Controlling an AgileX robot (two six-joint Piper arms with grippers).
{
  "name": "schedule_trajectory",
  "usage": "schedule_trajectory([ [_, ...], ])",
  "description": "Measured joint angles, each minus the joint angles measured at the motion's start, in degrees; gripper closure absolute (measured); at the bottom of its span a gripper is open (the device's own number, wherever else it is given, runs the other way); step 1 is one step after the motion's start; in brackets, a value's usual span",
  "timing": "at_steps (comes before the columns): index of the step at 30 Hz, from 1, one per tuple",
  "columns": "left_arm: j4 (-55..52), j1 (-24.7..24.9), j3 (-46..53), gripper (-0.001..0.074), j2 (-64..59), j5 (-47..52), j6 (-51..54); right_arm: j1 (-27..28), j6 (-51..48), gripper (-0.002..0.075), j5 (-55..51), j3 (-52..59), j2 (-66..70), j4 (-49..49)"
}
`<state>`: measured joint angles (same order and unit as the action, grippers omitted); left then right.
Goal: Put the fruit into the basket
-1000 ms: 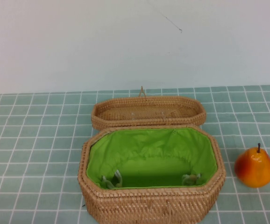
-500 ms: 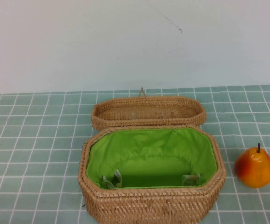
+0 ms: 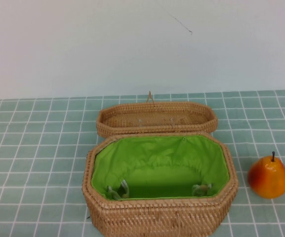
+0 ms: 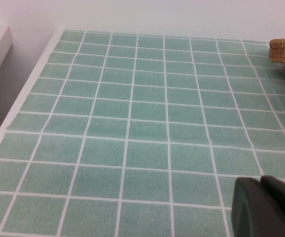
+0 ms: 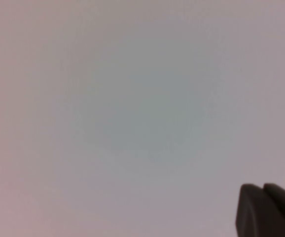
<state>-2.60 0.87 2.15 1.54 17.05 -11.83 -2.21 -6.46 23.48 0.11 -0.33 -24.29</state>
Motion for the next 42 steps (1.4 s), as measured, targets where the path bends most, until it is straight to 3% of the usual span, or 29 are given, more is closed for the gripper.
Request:
schedule_trajectory([
  [3, -0.1, 0.0, 0.0, 0.0735, 0.0, 0.0, 0.0, 0.0, 8.9, 0.0729, 1.8, 0.0, 0.0, 3.8],
  [10, 0.0, 0.0, 0.0, 0.0738, 0.0, 0.0, 0.0, 0.0, 9.6, 0.0729, -14.2, -10.3, 0.1, 21.0],
  [20, -0.2, 0.0, 0.0, 0.0735, 0.0, 0.0, 0.0, 0.0, 9.6, 0.0729, -25.3, -22.3, 15.4, 27.1],
  [26, 0.0, 0.0, 0.0, 0.0735, 0.0, 0.0, 0.0, 0.0, 13.8, 0.0729, -19.2, -22.3, 20.0, 24.8],
  [35, 0.0, 0.0, 0.0, 0.0738, 0.0, 0.0, 0.0, -0.2, 17.2, 0.0729, -19.0, -18.7, 29.2, 23.8],
  [42, 0.0, 0.0, 0.0, 0.0735, 0.0, 0.0, 0.0, -0.9, 17.2, 0.0729, -14.6, -18.7, 37.3, 34.0],
])
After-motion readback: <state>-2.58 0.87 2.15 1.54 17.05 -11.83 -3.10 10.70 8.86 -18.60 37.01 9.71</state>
